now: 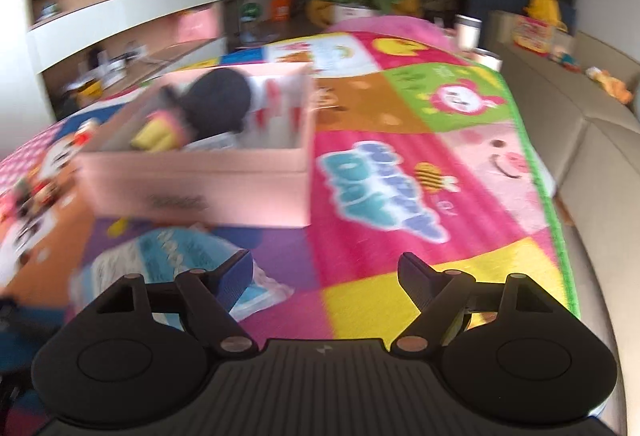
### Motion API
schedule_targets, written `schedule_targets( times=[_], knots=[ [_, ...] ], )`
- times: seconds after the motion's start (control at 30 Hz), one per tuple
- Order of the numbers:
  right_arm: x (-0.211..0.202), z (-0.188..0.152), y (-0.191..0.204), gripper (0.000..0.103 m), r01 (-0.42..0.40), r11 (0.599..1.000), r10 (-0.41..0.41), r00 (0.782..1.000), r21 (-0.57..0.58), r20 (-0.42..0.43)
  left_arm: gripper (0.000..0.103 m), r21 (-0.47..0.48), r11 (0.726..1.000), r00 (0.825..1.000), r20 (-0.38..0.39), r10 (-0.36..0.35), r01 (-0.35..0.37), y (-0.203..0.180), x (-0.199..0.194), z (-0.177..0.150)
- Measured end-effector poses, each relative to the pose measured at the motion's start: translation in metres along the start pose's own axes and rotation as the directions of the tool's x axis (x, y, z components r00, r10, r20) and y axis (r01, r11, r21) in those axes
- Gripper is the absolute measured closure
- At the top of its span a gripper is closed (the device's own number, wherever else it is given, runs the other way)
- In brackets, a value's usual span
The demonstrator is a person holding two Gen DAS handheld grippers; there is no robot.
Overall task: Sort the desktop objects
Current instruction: 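Grasp the blue-and-white wipes bag with the right tool while the left tool holds the tube, then lower the bag into the pink box with the right tool while the left tool drops the tube in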
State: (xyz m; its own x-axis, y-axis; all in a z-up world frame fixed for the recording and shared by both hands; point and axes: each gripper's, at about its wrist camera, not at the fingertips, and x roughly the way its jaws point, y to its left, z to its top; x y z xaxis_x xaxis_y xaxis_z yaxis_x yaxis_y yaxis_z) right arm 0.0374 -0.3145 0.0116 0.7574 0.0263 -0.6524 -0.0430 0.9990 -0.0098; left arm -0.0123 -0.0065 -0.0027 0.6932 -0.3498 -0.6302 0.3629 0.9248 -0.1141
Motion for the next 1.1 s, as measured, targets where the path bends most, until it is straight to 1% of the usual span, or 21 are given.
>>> schedule_targets(
  times=[0.07,0.1,0.13,0.17,0.2,0.23,0.3,0.37,0.43,0.47,0.53,0.6,0.67,0.73,0.83,0.93,1.0,1.1],
  knots=[
    [-0.01,-0.001,0.005,0.012,0.021,1.0,-0.02,0.999,-0.021,0.027,0.007,0.003,1.0,1.0,0.0,0.002,-0.002,-0.001,0.0,0.0],
    [-0.016,-0.001,0.008,0.009,0.027,0.999,-0.026,0.999,-0.023,0.046,0.007,0.003,1.0,1.0,0.001,0.002,-0.002,-0.001,0.0,0.0],
    [-0.023,0.0,0.01,0.002,0.017,1.0,-0.016,0.998,-0.018,0.067,0.007,0.003,1.0,1.0,0.001,0.002,-0.002,-0.001,0.0,0.0],
    [-0.029,0.001,0.013,0.0,-0.013,1.0,0.014,0.997,-0.015,0.081,0.006,0.004,1.0,1.0,0.001,0.002,-0.002,-0.001,0.0,0.0],
    [-0.033,0.002,0.016,0.0,-0.051,0.998,0.052,0.995,-0.022,0.089,0.006,0.004,1.0,1.0,0.0,0.002,-0.002,-0.001,0.0,0.0],
    [-0.037,0.002,0.023,0.0,-0.104,0.993,0.108,0.99,-0.047,0.088,0.006,0.003,1.0,1.0,0.0,0.002,-0.002,-0.001,0.0,0.0],
    [-0.038,0.003,0.035,0.0,-0.161,0.982,0.169,0.982,-0.102,0.079,0.006,0.003,1.0,1.0,0.001,0.003,-0.003,-0.001,0.0,0.0],
    [-0.03,0.002,0.051,0.0,-0.186,0.969,0.197,0.979,-0.165,0.053,0.006,0.004,1.0,1.0,0.0,0.004,-0.004,-0.001,0.001,0.0],
    [-0.012,0.003,0.061,0.0,-0.211,0.959,0.216,0.976,-0.192,0.006,0.006,0.005,1.0,1.0,0.0,0.006,-0.006,-0.001,0.001,0.0],
    [-0.002,0.003,0.065,0.0,-0.218,0.957,0.219,0.976,-0.19,-0.017,0.006,0.006,1.0,1.0,-0.001,0.008,-0.008,-0.002,0.001,0.0],
    [0.017,0.005,0.068,0.0,-0.253,0.954,0.245,0.967,-0.162,-0.073,0.006,0.007,1.0,1.0,-0.004,0.012,-0.012,-0.002,0.0,-0.001],
    [0.027,0.005,0.066,0.0,-0.26,0.959,0.251,0.964,-0.114,-0.092,0.006,0.002,1.0,1.0,-0.008,0.018,-0.018,-0.002,-0.002,-0.001],
    [0.025,0.006,0.064,0.008,-0.272,0.958,0.263,0.961,-0.097,-0.089,0.006,-0.012,1.0,1.0,-0.011,0.023,-0.023,0.0,-0.003,-0.001],
    [0.017,0.004,0.062,0.01,-0.264,0.958,0.257,0.963,-0.108,-0.076,0.006,-0.034,0.999,0.999,-0.013,0.033,-0.034,0.001,-0.004,-0.001],
    [-0.001,0.0,0.056,0.01,-0.218,0.967,0.215,0.976,-0.131,-0.037,0.006,-0.074,0.995,0.997,-0.019,0.068,-0.069,-0.001,-0.006,0.002],
    [-0.019,-0.003,0.045,0.01,-0.176,0.973,0.178,0.984,-0.147,0.004,0.006,-0.102,0.989,0.994,-0.032,0.104,-0.107,-0.005,-0.006,0.007],
    [-0.029,-0.006,0.038,0.01,-0.143,0.978,0.149,0.988,-0.152,0.03,0.006,-0.102,0.987,0.992,-0.049,0.121,-0.125,-0.01,-0.004,0.01],
    [-0.036,-0.01,0.027,0.01,-0.11,0.985,0.116,0.992,-0.131,0.041,0.006,-0.075,0.984,0.985,-0.077,0.154,-0.16,-0.02,-0.003,0.012]
  ],
)
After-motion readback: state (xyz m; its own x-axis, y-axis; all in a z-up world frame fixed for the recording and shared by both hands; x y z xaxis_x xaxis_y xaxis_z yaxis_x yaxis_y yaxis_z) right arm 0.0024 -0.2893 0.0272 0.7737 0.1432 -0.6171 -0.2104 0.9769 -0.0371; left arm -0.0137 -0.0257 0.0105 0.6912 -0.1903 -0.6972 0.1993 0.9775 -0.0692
